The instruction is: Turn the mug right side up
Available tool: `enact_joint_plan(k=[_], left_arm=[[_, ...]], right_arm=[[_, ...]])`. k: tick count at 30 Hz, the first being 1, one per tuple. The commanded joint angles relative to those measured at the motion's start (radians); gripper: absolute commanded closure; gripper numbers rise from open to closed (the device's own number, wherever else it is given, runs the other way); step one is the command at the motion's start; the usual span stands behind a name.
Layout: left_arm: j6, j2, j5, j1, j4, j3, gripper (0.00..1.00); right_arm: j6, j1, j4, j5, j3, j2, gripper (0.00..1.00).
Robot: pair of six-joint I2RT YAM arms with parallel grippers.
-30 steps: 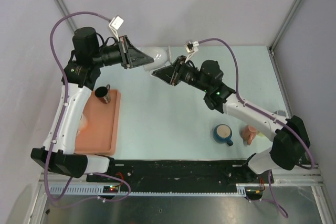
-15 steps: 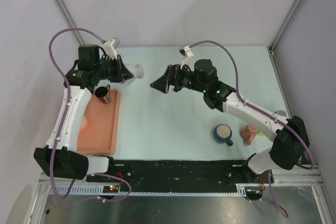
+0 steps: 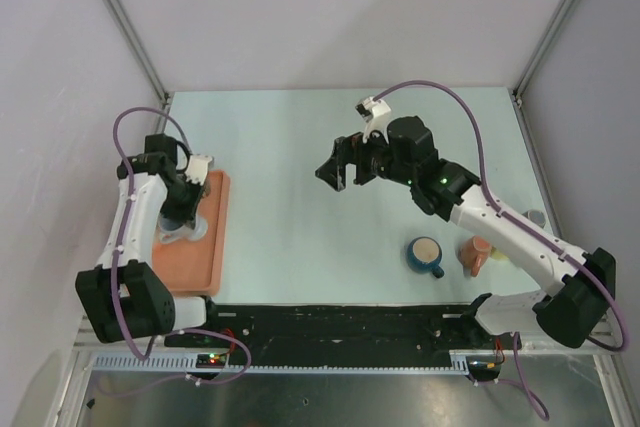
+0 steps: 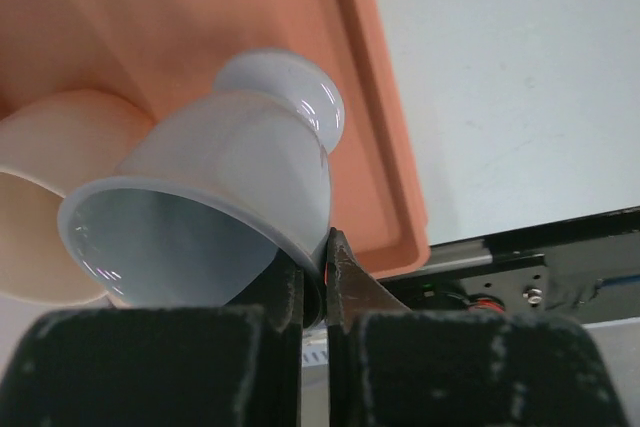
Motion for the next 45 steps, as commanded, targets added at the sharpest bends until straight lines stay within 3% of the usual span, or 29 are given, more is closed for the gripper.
enact_joint_plan(k=[1,12,20,22,24,26,28,38,45], left_arm=[[0.111,0.001,-0.053,0.039,0.092,-0.024,1.00],[0.137,0.158,-0.117,0.044,0.252,-0.027,1.00],[0.144,0.253,-0.071,0.029,0.272,0.041,0.98],[0.144,0.259,-0.055,0.024,0.273,0.051,0.91],[0.146,0.250,-0.047,0.021,0.273,0.052,0.76],[0.151,0.234,-0.041,0.020,0.274,0.045,0.63],[0.153,0.215,-0.039,0.019,0.273,0.034,0.56],[0.132,0.125,0.020,0.010,0.250,0.040,0.39],[0.086,0.075,0.078,-0.014,0.209,0.091,0.37]], right_arm=[[-0.070,-0.003,0.002,0.051,0.014,-0.044,0.00],[-0.075,-0.028,-0.026,0.141,0.004,-0.086,0.01],[0.005,-0.141,-0.295,0.342,-0.005,-0.133,0.01],[-0.008,-0.148,-0.375,0.430,-0.018,-0.147,0.01],[0.000,-0.157,-0.467,0.499,-0.031,-0.158,0.01],[0.026,-0.173,-0.554,0.528,-0.048,-0.174,0.01],[0.063,-0.193,-0.628,0.535,-0.085,-0.197,0.01],[0.300,-0.304,-0.763,0.391,-0.333,-0.366,0.00],[0.445,-0.331,-0.755,0.343,-0.487,-0.398,0.03]])
